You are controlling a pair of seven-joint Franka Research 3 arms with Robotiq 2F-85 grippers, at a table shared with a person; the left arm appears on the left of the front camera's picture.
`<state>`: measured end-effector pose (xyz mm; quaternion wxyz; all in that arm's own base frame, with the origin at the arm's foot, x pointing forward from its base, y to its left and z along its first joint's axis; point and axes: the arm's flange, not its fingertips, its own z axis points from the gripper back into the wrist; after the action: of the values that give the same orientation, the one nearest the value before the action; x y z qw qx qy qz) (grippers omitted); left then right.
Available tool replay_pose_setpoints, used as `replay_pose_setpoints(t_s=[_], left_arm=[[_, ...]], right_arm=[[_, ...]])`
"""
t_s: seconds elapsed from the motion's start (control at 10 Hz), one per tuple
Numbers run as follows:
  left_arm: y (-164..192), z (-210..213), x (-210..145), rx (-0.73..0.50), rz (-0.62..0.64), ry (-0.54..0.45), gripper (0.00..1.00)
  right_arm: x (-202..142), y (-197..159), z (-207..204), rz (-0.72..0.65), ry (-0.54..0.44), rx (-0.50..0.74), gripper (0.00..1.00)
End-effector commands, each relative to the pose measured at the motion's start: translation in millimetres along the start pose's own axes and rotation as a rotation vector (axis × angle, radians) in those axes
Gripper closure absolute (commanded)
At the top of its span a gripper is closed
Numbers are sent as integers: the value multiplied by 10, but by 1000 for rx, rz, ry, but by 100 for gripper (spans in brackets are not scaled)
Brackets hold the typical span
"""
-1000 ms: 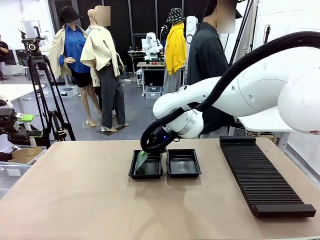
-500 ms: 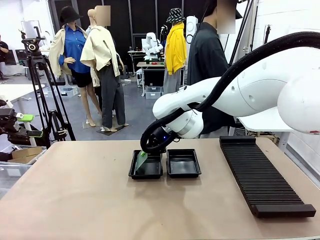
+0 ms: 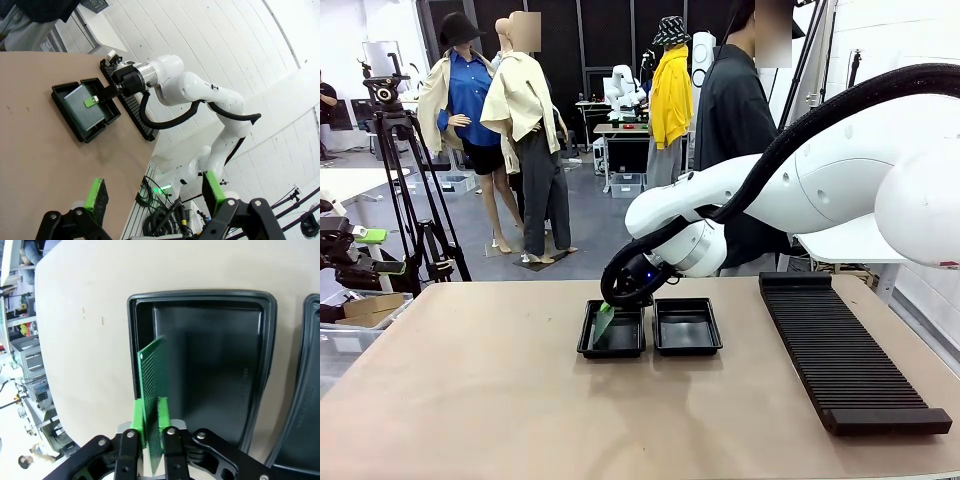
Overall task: Inspect and transfer BCBs to ESD trays.
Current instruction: Pick up the Blank PCB from the PCB Rack and place it in the left ESD tray.
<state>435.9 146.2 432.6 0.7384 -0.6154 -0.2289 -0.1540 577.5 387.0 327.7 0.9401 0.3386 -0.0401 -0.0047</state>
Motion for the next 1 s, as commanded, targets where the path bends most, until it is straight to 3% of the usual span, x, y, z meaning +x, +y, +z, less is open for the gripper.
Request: replay_pose_setpoints(t_s=[0.0, 0.3, 0.5, 0.9], left_arm=[[-21, 15, 1, -1, 4, -4, 0], [-21, 15, 1, -1, 4, -4, 0], [-21, 15, 1, -1, 4, -4, 0], [-21, 15, 1, -1, 4, -4, 0]], right_arm=[[40, 8, -41, -1, 27, -3, 71], [57, -1, -14, -7, 44, 9, 33], [61, 85, 61, -12, 45, -36, 0], [55, 403, 217, 15, 34, -215, 0]])
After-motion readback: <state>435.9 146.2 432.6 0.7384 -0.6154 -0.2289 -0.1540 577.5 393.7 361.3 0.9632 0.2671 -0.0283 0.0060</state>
